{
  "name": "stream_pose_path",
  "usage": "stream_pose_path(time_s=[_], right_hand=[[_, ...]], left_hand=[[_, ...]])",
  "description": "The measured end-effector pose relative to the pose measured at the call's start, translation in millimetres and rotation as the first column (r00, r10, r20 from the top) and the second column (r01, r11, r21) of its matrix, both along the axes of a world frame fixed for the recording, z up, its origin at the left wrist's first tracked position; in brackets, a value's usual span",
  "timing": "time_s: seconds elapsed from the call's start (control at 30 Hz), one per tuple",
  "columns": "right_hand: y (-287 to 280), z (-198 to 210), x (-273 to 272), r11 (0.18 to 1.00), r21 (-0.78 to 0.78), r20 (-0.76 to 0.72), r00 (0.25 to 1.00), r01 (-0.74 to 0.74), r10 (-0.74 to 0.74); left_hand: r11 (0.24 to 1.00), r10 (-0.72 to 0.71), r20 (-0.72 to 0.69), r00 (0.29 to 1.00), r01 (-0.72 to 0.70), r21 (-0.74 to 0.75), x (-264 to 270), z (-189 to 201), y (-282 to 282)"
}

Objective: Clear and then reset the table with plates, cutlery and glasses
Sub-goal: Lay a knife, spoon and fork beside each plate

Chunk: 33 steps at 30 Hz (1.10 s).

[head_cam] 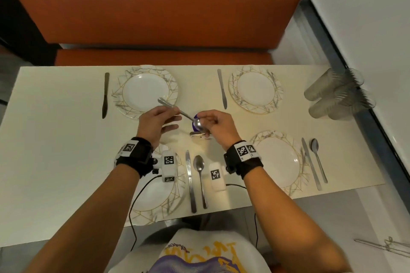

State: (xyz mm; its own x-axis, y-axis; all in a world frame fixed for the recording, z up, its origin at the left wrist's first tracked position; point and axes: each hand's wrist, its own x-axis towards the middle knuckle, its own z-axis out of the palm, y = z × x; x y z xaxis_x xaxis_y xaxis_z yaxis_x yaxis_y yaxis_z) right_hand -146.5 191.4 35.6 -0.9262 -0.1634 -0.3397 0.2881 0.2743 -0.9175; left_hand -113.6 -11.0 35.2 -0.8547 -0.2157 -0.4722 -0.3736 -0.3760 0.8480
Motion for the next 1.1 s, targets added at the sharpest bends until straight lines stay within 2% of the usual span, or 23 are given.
stream_pose_path(time_s=[0.07,0.2,0.47,0.63,0.77,0.87,1.1], right_hand=[[-5.7,-0.9,8.3,0.998,0.033,-0.003,0.999,-0.044,0.045],[-10.8,2.8,21.0,0.995,0.070,0.028,0.997,-0.075,0.074],[6.8,-4.1,25.1,0.996,0.080,0.038,0.998,0.046,-0.050],[22.9,-7.4,14.3,0.983,0.158,-0.061,0.995,0.091,-0.082],[44.4,-6.4,-8.0,0.982,0.141,-0.050,0.992,0.126,-0.120],[63.9,-10.3,-28.9,0.976,0.145,-0.019,0.986,0.164,-0.163],[115.7,-37.4,-68.9,0.965,0.211,-0.018,0.988,0.157,-0.156]], left_hand=[[0.999,0.020,-0.021,1.000,-0.020,0.025,-2.6,1.0,7.6],[0.999,0.034,-0.019,0.999,-0.035,-0.034,-4.9,-6.7,28.6],[0.987,-0.118,-0.055,0.991,0.111,-0.116,7.7,-18.6,60.5],[0.986,-0.132,-0.039,0.990,0.127,-0.109,-5.1,-16.7,75.9],[0.987,-0.122,-0.048,0.991,0.116,-0.115,-27.7,-11.4,88.5],[0.971,-0.121,-0.039,0.992,0.110,-0.214,-54.2,-16.8,95.4],[0.893,-0.097,0.127,0.987,0.143,-0.427,-136.7,-55.4,99.8]])
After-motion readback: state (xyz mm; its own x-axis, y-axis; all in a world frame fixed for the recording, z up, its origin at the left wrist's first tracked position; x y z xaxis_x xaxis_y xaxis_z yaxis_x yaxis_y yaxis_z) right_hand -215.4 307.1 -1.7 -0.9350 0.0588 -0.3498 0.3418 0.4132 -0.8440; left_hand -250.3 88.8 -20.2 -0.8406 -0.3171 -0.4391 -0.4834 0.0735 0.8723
